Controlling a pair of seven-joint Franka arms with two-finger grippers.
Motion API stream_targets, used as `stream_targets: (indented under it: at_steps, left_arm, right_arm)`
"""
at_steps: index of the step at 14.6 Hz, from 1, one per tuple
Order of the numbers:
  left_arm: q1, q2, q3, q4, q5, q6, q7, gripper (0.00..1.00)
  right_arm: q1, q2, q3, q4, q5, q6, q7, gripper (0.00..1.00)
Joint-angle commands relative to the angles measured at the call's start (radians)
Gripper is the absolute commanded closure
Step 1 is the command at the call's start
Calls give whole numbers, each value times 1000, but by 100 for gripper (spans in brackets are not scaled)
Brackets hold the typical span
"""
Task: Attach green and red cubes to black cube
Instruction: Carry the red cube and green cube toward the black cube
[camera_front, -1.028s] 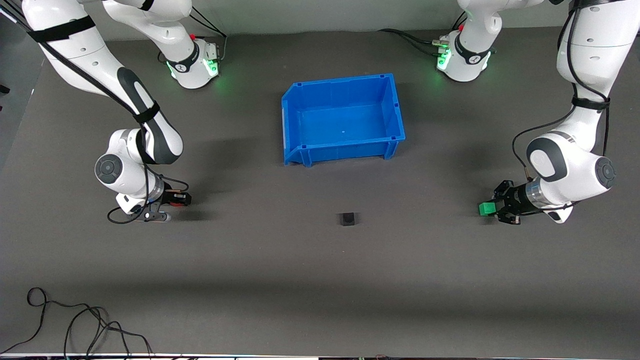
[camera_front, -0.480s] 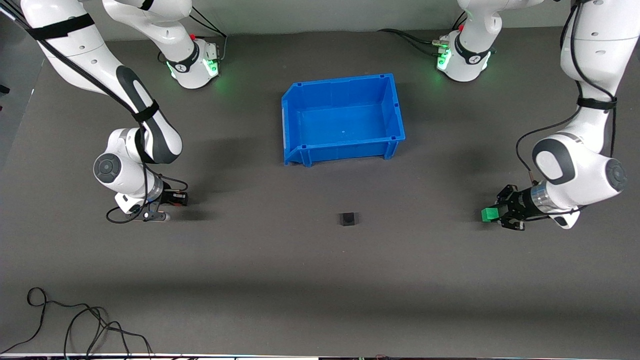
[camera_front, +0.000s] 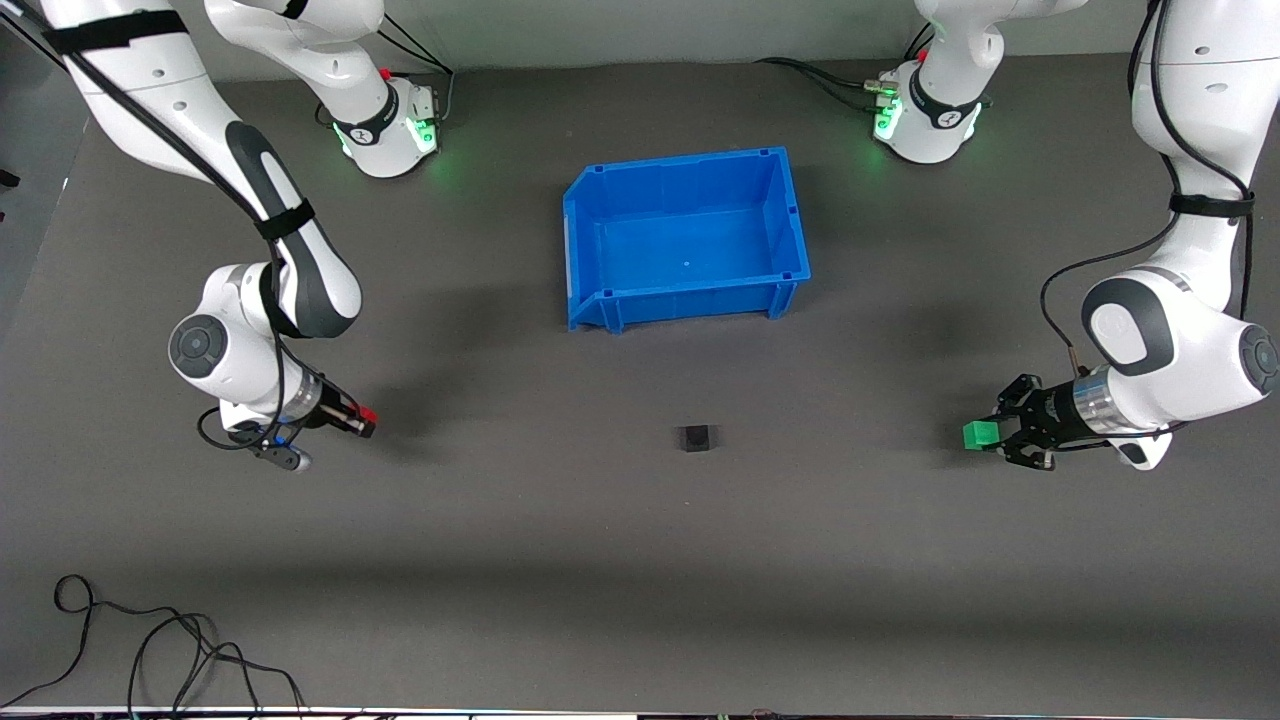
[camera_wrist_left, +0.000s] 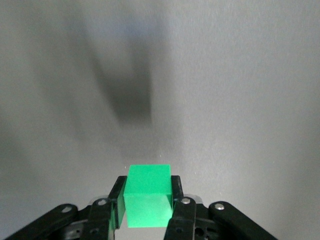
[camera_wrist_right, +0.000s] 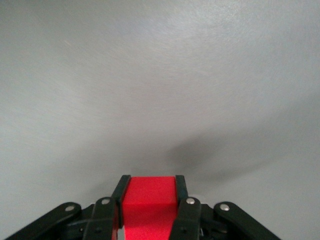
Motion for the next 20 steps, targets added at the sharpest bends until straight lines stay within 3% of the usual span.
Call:
stream_targets:
  at_steps: [1, 4, 9, 14, 20]
  left_arm:
    - [-76, 1, 6, 29, -19, 7, -98, 86]
    - [-168, 18, 6, 69, -19, 31, -244, 86]
    - [-331, 84, 6, 140, -16, 108, -468, 86]
    - [-438, 173, 7, 253, -8, 140, -617, 86]
    - [-535, 227, 7, 258, -7, 224, -680, 86]
  right_arm:
    - [59, 27, -4, 153, 14, -140, 324, 100]
    - [118, 95, -4, 280, 28, -188, 577, 100]
    - [194, 217, -4, 483, 143, -191, 855, 100]
    - [305, 320, -6, 627, 142, -189, 1101, 100]
    - [395, 412, -9, 739, 126, -188, 1316, 100]
